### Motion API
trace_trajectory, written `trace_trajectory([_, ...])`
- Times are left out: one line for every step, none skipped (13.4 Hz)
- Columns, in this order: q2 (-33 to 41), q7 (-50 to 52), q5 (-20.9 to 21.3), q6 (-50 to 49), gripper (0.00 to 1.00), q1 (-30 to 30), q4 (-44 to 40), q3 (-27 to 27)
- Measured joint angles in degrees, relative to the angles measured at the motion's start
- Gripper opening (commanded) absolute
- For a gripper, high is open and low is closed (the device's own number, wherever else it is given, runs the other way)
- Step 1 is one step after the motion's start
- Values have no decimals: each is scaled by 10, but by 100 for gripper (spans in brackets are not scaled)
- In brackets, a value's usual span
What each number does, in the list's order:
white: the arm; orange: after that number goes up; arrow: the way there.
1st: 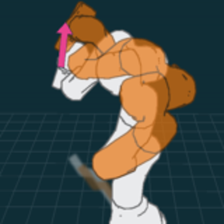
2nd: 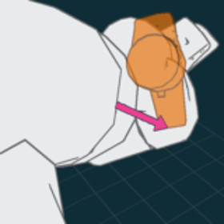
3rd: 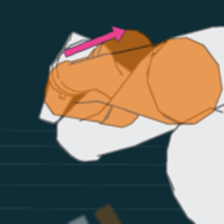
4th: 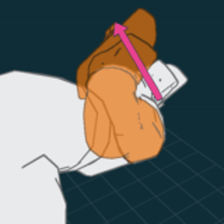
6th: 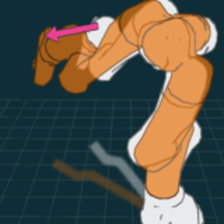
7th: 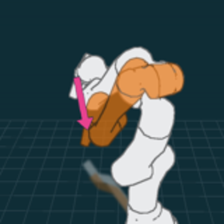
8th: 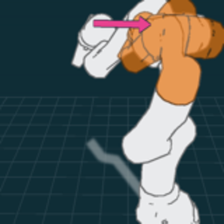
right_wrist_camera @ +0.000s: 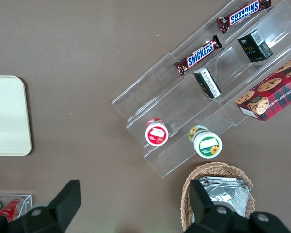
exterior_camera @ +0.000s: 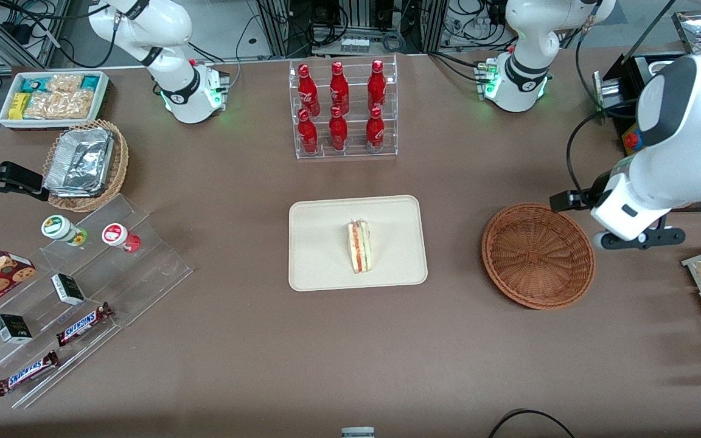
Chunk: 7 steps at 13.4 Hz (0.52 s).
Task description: Place sandwich from basket to tray
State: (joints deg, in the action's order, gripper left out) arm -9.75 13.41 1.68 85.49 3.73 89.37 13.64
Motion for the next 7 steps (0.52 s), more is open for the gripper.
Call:
trace_trajectory([11,-4,0,-12,100,0,0,1])
trace_trajectory([22,-7,0,-25,100,0,0,2])
trace_trajectory([31,-10,0,-36,100,0,0,2])
trace_trajectory([40,-11,0,-45,100,0,0,1])
trace_trajectory([46,-12,0,-52,100,0,0,1])
trace_trajectory([52,-12,0,-58,100,0,0,1])
trace_trajectory([57,-13,0,-62,100,0,0,1])
